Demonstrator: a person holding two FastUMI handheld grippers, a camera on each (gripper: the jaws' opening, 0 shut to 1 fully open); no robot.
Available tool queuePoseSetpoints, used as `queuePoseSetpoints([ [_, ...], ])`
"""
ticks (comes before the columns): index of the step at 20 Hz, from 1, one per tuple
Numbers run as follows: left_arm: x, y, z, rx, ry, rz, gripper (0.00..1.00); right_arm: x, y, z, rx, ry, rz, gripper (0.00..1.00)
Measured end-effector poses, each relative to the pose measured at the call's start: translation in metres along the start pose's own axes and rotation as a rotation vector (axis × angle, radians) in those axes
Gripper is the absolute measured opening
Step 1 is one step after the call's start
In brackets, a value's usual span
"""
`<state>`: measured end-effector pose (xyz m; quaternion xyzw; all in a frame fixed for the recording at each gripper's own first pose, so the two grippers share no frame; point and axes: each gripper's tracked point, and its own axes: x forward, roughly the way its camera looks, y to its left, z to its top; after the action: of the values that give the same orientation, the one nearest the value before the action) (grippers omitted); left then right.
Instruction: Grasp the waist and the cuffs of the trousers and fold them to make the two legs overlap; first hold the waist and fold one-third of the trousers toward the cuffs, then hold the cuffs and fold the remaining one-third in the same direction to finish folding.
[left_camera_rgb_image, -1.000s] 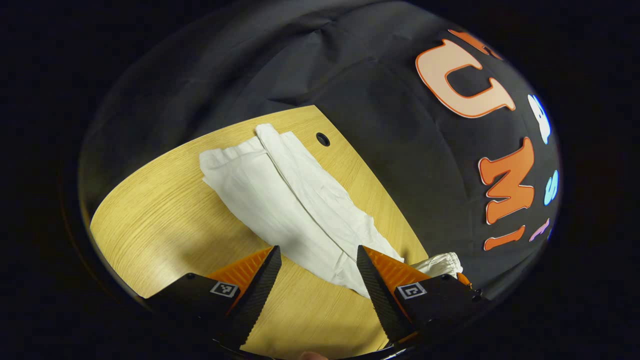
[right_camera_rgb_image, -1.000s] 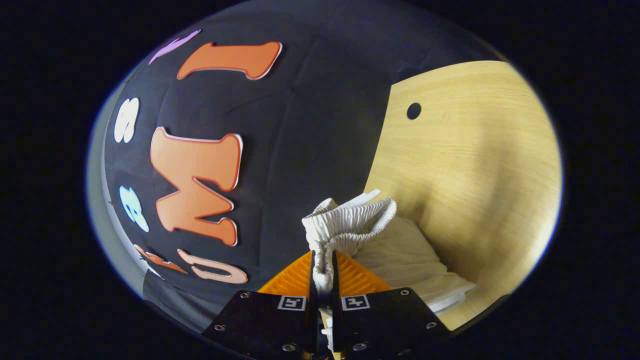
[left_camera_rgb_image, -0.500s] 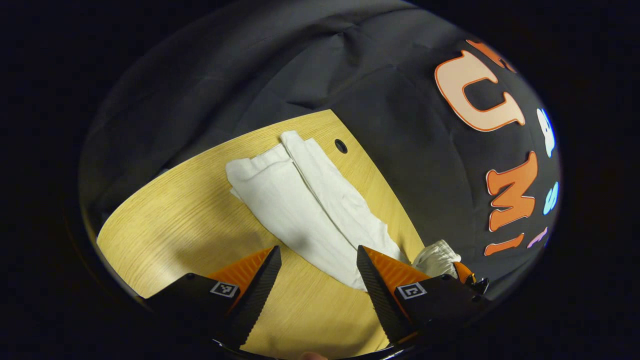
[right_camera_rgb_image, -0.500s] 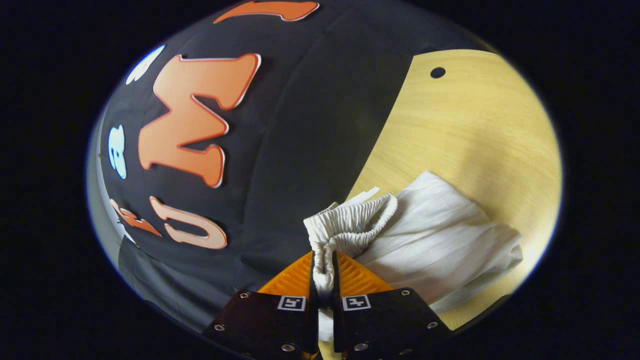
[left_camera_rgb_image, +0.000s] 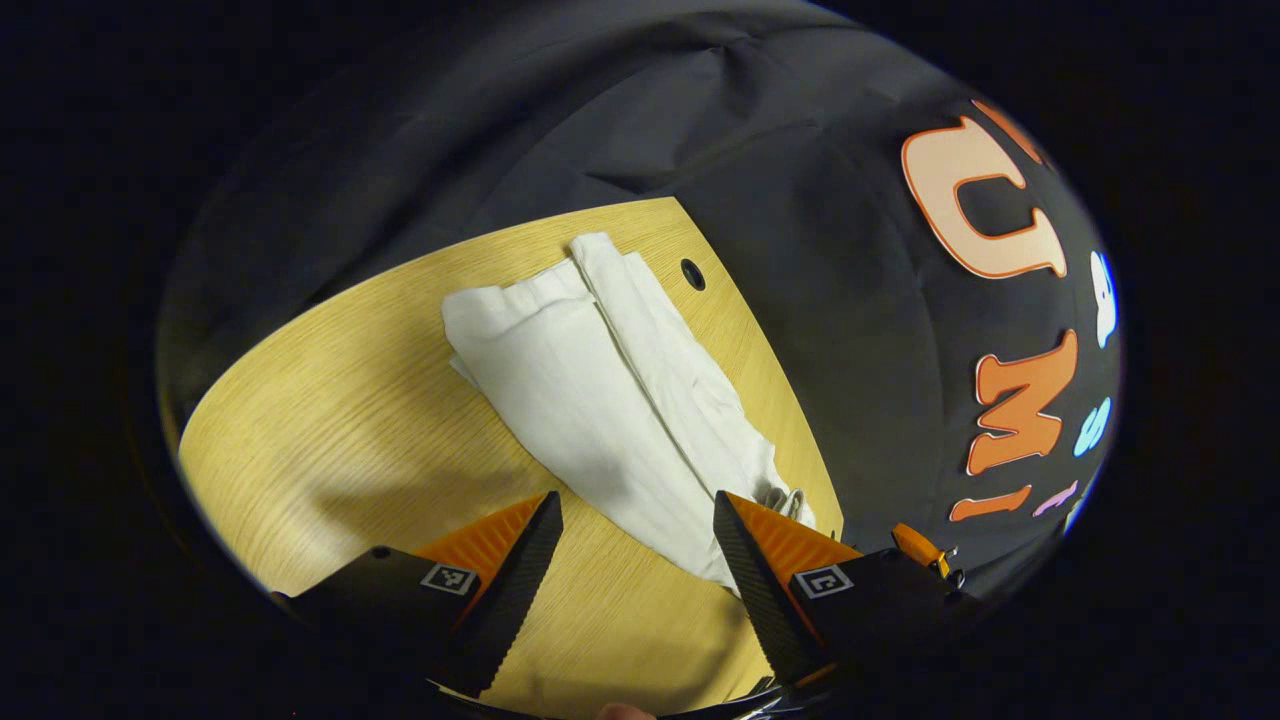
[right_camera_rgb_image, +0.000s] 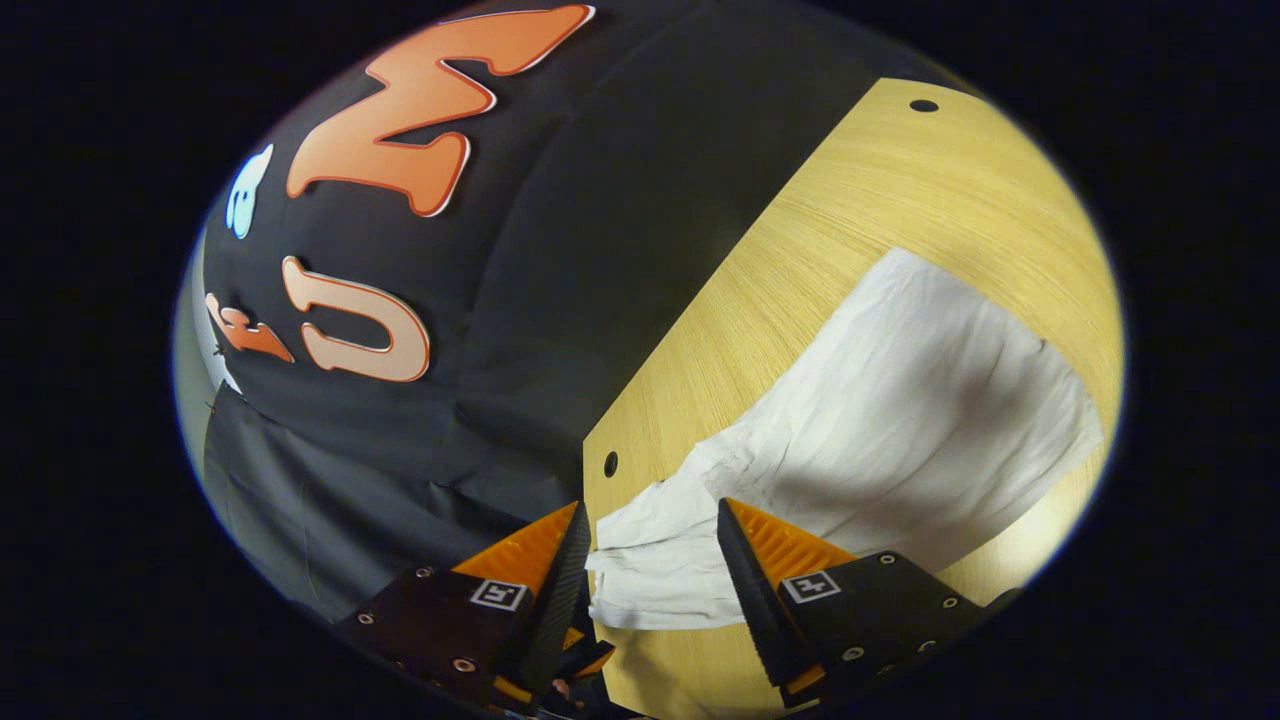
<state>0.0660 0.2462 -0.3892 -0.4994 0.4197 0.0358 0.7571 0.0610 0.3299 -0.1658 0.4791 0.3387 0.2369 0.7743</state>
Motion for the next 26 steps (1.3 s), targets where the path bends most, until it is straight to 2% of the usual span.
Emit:
queuePoseSetpoints([
  [3, 0.01, 0.017, 0.0, -0.066, 0.013, 0.011, 0.99, -0.015, -0.007, 0.017, -0.016, -0.032, -0.019, 0.85],
  [6, 0.021, 0.034, 0.006, -0.153, 0.0, 0.013, 0.99, -0.03, -0.016, 0.031, -0.021, -0.044, -0.041, 0.88],
  [7, 0.023, 0.04, 0.012, -0.173, -0.016, 0.019, 0.96, -0.035, -0.018, 0.038, -0.031, -0.058, -0.048, 0.88],
  [8, 0.029, 0.045, 0.014, -0.188, -0.024, 0.021, 1.0, -0.04, -0.019, 0.044, -0.037, -0.071, -0.056, 0.88],
  [16, 0.068, 0.027, 0.051, -0.256, -0.106, -0.083, 0.91, -0.072, -0.033, 0.069, -0.013, -0.114, -0.098, 0.88],
  [18, 0.082, 0.029, 0.051, -0.236, -0.114, -0.061, 0.82, -0.08, -0.039, 0.072, -0.015, -0.123, -0.113, 0.88],
  [22, 0.087, 0.041, 0.046, -0.198, -0.122, 0.053, 0.07, -0.095, -0.05, 0.078, -0.016, -0.137, -0.143, 0.88],
  [23, 0.081, 0.038, 0.044, -0.184, -0.128, 0.063, 0.14, -0.099, -0.054, 0.081, -0.033, -0.15, -0.158, 0.88],
  [26, 0.063, 0.008, 0.057, -0.114, -0.181, 0.015, 0.1, -0.107, -0.054, 0.091, -0.095, -0.182, -0.18, 0.88],
])
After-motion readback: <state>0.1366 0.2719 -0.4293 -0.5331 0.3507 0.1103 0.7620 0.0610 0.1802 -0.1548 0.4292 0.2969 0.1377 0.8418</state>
